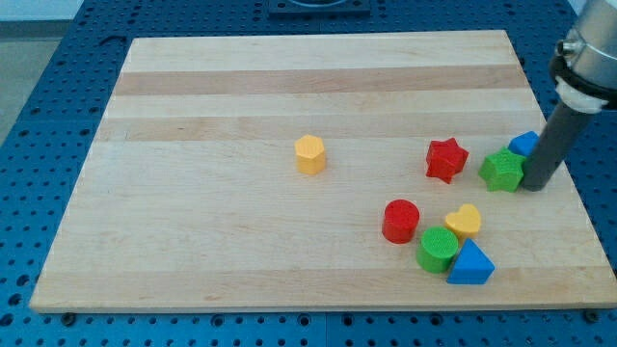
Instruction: Push the green star up a bit
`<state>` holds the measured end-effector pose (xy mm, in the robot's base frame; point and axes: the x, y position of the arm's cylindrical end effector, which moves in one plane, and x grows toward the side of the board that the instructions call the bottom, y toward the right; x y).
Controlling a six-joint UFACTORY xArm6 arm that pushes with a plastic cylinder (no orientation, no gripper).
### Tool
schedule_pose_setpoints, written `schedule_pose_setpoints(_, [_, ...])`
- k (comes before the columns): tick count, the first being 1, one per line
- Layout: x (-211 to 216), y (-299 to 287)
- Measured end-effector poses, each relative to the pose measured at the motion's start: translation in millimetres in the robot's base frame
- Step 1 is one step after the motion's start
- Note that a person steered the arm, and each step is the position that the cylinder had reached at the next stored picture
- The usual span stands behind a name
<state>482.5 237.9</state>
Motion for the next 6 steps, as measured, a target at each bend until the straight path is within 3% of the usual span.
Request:
schedule_pose_setpoints(4, [52, -11])
schedule_pose_setpoints(6, [15, -27])
